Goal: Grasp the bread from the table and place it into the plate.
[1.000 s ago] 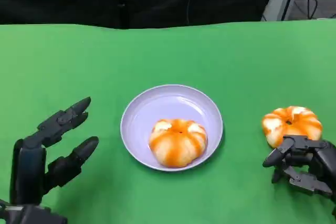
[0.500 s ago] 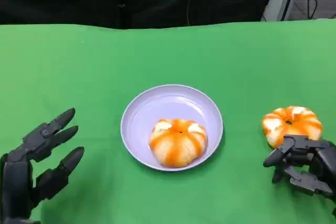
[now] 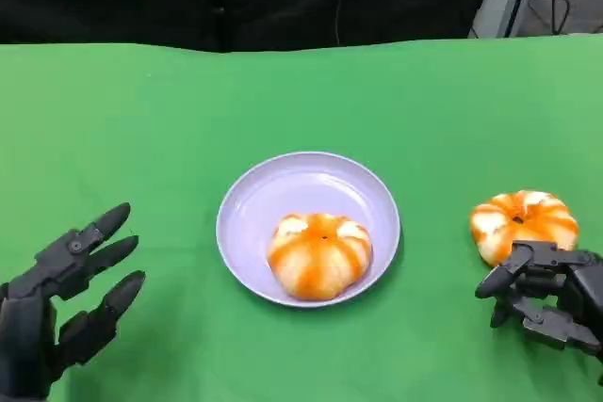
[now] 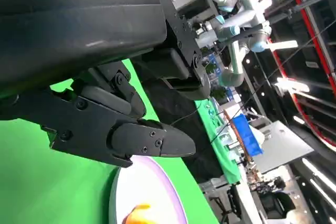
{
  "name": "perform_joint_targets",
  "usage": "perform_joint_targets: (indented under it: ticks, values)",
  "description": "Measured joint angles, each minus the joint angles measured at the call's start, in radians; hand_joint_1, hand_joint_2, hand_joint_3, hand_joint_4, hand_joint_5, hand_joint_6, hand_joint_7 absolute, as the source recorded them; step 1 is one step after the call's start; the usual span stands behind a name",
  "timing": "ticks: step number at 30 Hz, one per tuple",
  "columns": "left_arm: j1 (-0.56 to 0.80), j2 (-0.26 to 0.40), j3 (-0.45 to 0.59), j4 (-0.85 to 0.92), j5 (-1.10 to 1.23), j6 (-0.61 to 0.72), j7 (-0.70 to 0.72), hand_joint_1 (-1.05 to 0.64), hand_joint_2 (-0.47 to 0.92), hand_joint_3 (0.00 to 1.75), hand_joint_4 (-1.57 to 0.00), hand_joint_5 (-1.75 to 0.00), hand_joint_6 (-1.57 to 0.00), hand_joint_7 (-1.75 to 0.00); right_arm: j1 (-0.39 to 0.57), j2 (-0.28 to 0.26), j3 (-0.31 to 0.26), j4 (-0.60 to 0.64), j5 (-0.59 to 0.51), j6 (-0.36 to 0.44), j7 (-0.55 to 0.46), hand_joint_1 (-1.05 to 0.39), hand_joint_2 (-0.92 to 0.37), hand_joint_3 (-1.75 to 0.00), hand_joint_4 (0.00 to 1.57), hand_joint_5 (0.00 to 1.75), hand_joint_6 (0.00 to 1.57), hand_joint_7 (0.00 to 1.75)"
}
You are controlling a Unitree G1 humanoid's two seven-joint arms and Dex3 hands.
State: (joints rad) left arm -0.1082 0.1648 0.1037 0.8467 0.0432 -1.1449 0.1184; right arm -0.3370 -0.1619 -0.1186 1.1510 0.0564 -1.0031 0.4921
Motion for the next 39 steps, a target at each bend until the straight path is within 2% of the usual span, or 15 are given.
perform_joint_targets:
  ticks: [6,9,12,16,18,19,21,23,26,39]
  values:
    - [0.002,-0.015,0.009,0.006,-0.011,0.000,-0.020,-0.09,0.92,0.32,-0.99,-0.01,-0.88,-0.03,0.000,0.000,-0.004,0.000,0.000,0.000,0.002,0.06,-0.88,-0.52,0.89,1.34,0.95,0.93]
    - [0.003,-0.019,0.014,0.006,0.014,0.001,-0.015,-0.05,0.92,0.38,-0.99,-0.01,-0.97,-0.05,0.000,0.000,-0.004,0.000,-0.001,0.000,0.001,0.07,-0.88,-0.53,0.89,1.35,0.95,0.93]
    - [0.003,-0.019,0.022,0.006,0.053,0.005,0.007,-0.04,0.92,0.43,-1.07,-0.05,-1.10,-0.08,0.000,0.000,-0.005,0.000,-0.001,0.000,0.001,0.07,-0.88,-0.53,0.89,1.35,0.95,0.94]
    - [0.001,-0.023,0.030,0.010,0.107,0.005,0.058,-0.06,0.92,0.45,-1.14,-0.08,-1.18,-0.11,-0.001,0.000,-0.008,0.002,-0.001,0.000,0.001,0.06,-0.87,-0.54,0.89,1.35,0.95,0.94]
    - [0.000,-0.024,0.032,0.016,0.117,0.006,0.072,-0.06,0.92,0.46,-1.22,-0.14,-1.27,-0.16,-0.001,0.000,-0.008,0.002,-0.001,0.000,0.001,0.06,-0.87,-0.55,0.89,1.35,0.95,0.94]
    - [-0.001,-0.024,0.032,0.018,0.118,0.007,0.074,-0.06,0.92,0.46,-1.16,-0.33,-1.24,-0.30,-0.001,0.000,-0.008,0.002,-0.001,0.000,0.001,0.06,-0.87,-0.55,0.89,1.35,0.95,0.94]
    - [-0.004,-0.025,0.034,0.021,0.115,0.017,0.077,-0.05,0.92,0.46,-0.89,-0.92,-1.05,-0.76,-0.001,0.000,-0.009,0.003,-0.001,0.000,0.001,0.06,-0.87,-0.55,0.89,1.36,0.95,0.94]
    - [-0.008,-0.031,0.036,0.022,0.100,0.031,0.077,-0.04,0.92,0.45,-0.82,-1.11,-0.97,-0.93,-0.001,0.000,-0.009,0.003,-0.001,0.002,0.000,0.06,-0.87,-0.56,0.88,1.36,0.95,0.95]
    - [-0.009,-0.038,0.039,0.022,0.064,0.048,0.067,-0.04,0.92,0.44,-0.80,-1.22,-0.93,-1.02,-0.001,0.000,-0.009,0.003,-0.003,0.003,-0.002,0.06,-0.86,-0.55,0.88,1.36,0.95,0.95]
    - [-0.016,-0.061,0.047,0.034,0.002,0.061,0.037,-0.07,0.92,0.43,-0.84,-1.43,-0.87,-1.20,-0.002,-0.001,-0.009,0.003,-0.007,0.009,-0.011,0.06,-0.86,-0.55,0.89,1.36,0.95,0.94]
